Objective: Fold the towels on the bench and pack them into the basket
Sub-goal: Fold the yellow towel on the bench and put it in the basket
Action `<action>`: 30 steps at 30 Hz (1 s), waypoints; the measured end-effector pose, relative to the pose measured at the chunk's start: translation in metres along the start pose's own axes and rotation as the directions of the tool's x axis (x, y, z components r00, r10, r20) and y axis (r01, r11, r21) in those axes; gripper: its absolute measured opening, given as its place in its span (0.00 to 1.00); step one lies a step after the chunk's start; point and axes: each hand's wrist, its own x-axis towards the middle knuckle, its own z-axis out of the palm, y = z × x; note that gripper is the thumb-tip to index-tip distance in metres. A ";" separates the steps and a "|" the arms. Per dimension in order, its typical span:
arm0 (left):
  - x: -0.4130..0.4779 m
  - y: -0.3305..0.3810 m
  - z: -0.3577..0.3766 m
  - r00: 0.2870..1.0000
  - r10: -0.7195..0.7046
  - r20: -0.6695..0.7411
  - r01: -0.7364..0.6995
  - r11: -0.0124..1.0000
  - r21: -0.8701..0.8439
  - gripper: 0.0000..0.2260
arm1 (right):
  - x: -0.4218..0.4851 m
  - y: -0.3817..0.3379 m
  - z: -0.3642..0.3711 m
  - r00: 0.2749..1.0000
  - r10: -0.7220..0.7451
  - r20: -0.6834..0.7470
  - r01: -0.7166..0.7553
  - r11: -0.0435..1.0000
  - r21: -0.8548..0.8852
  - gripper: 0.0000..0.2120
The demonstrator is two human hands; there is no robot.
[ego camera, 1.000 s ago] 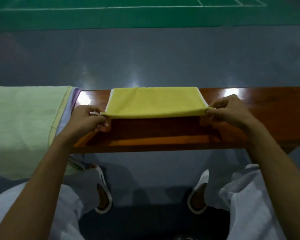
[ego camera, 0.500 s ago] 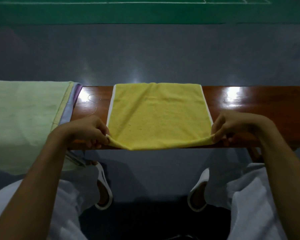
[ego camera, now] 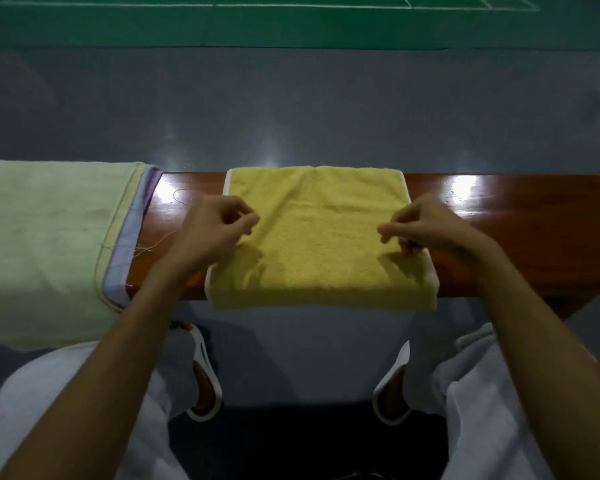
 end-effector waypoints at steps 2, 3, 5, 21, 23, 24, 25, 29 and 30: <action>0.002 0.009 0.027 0.990 0.101 -0.098 -0.101 0.995 0.009 0.07 | 0.015 -0.008 0.025 0.969 -0.116 -0.220 0.095 0.990 -0.106 0.07; 0.004 0.010 0.041 0.984 0.144 -0.108 -0.142 0.989 0.029 0.10 | 0.021 -0.012 0.040 0.942 -0.182 -0.283 0.146 0.979 -0.146 0.06; 0.006 0.010 0.065 0.969 0.227 -0.094 -0.216 0.969 0.118 0.17 | 0.030 -0.022 0.067 0.890 -0.287 -0.355 0.232 0.954 -0.190 0.04; 0.012 -0.027 0.077 1.000 0.006 0.014 -0.013 0.805 0.593 0.33 | 0.040 0.002 0.100 0.967 -0.181 -0.179 0.035 0.791 -0.611 0.37; 0.013 -0.032 0.071 1.000 -0.009 0.000 0.007 0.812 0.584 0.34 | 0.040 0.011 0.091 0.962 -0.133 -0.239 -0.035 0.807 -0.589 0.37; 0.014 -0.033 0.069 1.000 -0.013 -0.002 0.012 0.812 0.583 0.34 | 0.040 0.015 0.086 0.957 -0.114 -0.267 -0.063 0.816 -0.575 0.37; 0.014 -0.034 0.068 1.000 -0.016 -0.004 0.016 0.811 0.585 0.35 | 0.040 0.019 0.082 0.952 -0.097 -0.289 -0.087 0.822 -0.563 0.37; 0.008 -0.031 0.069 0.999 -0.033 -0.021 0.039 0.802 0.596 0.38 | 0.034 0.025 0.074 0.943 -0.053 -0.329 -0.142 0.828 -0.542 0.37; 0.006 -0.029 0.070 0.999 -0.034 -0.028 0.044 0.800 0.598 0.39 | 0.032 0.025 0.073 0.943 -0.051 -0.330 -0.145 0.827 -0.543 0.37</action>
